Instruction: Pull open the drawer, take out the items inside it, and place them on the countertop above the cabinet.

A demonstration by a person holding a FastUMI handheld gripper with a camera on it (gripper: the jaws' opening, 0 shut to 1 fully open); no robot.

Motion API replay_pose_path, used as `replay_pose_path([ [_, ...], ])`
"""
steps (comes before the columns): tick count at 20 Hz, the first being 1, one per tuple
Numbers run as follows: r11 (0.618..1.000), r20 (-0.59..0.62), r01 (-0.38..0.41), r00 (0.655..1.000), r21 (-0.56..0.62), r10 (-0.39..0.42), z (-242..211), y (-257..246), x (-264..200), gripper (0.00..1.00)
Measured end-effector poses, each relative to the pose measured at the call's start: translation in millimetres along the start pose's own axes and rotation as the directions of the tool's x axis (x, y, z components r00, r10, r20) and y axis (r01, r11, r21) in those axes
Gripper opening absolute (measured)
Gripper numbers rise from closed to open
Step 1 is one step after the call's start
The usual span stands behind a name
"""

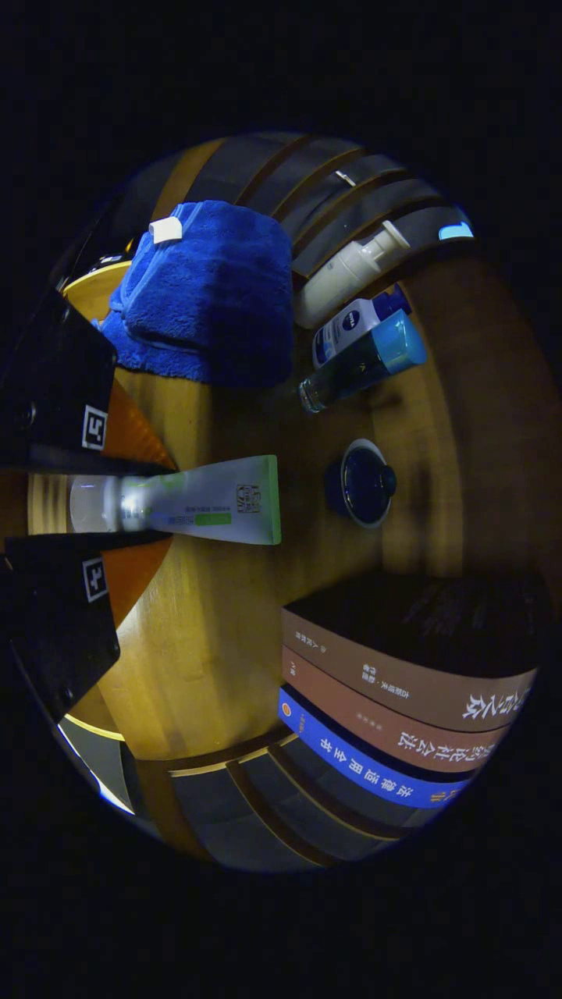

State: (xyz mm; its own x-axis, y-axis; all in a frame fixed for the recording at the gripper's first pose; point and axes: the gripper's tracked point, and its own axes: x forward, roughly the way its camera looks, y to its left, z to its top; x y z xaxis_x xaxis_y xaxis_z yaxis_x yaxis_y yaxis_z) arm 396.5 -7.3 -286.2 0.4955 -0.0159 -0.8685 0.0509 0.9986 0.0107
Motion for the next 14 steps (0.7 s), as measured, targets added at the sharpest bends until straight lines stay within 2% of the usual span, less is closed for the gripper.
replay_pose_path([
  [3, 0.999, 0.029, -0.018, 0.999, 0.031, 0.017, 1, 2, -5, 0.45],
  [7, 0.999, 0.148, -0.04, 0.988, 0.003, 0.039, 10, 6, -35, 1.0],
  [10, 0.999, 0.288, -0.041, 0.956, -0.029, 0.048, 12, 13, -73, 1.0],
  [14, 0.998, 0.474, -0.055, 0.879, -0.02, 0.058, -5, 21, -134, 1.0],
])
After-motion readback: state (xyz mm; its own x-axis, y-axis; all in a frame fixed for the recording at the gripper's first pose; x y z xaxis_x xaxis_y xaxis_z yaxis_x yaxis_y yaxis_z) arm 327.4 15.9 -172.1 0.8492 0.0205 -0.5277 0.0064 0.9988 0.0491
